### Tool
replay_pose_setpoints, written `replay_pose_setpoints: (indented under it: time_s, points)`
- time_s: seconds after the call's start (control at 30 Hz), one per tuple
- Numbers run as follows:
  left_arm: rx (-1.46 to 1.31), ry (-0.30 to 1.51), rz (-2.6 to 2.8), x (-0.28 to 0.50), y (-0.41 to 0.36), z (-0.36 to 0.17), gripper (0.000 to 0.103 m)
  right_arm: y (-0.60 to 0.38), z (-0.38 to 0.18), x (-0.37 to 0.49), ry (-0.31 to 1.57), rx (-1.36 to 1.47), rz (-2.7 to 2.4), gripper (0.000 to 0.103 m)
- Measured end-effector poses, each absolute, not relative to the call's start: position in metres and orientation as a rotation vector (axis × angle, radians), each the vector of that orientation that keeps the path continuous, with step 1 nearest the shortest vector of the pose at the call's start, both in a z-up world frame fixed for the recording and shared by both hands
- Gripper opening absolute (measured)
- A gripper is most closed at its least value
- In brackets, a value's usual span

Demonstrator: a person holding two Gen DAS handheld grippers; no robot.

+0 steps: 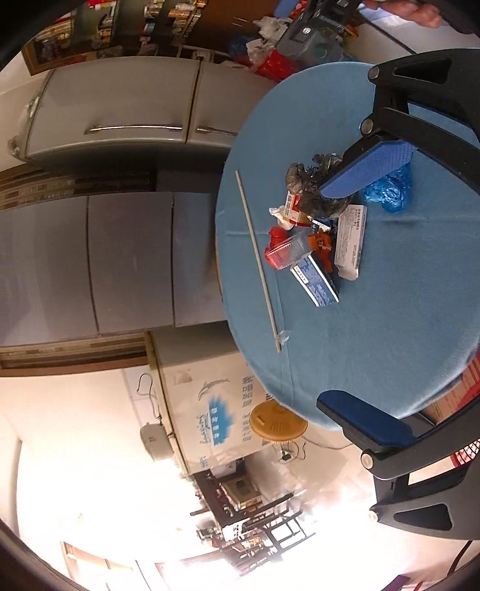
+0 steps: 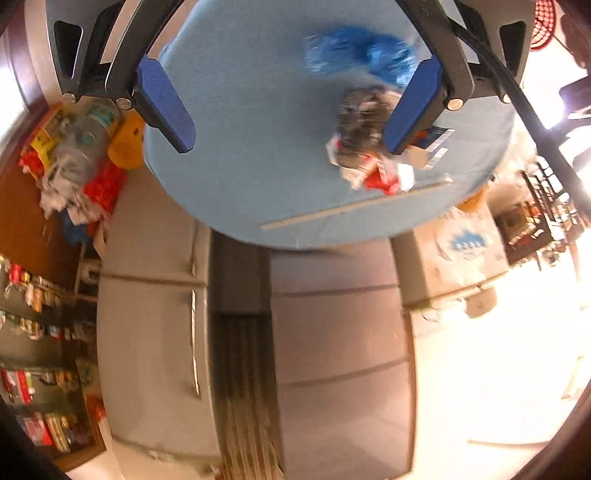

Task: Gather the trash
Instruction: 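Grasp the blue plastic bags with the left tool while the right tool grasps the black bag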

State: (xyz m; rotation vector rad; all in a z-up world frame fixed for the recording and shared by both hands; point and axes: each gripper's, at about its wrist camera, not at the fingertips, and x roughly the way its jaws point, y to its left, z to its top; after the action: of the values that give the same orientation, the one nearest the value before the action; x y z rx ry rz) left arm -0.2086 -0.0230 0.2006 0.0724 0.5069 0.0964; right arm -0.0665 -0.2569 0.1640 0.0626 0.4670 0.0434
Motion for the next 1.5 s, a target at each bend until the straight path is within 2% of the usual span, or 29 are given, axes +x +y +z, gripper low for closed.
replay_pose_setpoints:
  time_s: [0.2, 0.47, 0.7, 1.5]
  points:
    - [0.074, 0.475, 0.113, -0.24, -0.02, 0.216, 0.103, -0.242, 0.186, -0.117, 0.408, 0.075, 0.089, 0.103]
    - [0.042, 0.456, 0.127, -0.266, -0.009, 0.226, 0.103, -0.237, 0.196, -0.165, 0.461, 0.122, 0.094, 0.103]
    - [0.053, 0.464, 0.146, -0.273, -0.008, 0.223, 0.103, -0.233, 0.188, -0.173, 0.548, 0.146, 0.106, 0.103]
    - [0.07, 0.49, 0.151, -0.275, -0.004, 0.214, 0.103, -0.229, 0.189, -0.176, 0.535, 0.112, 0.087, 0.103]
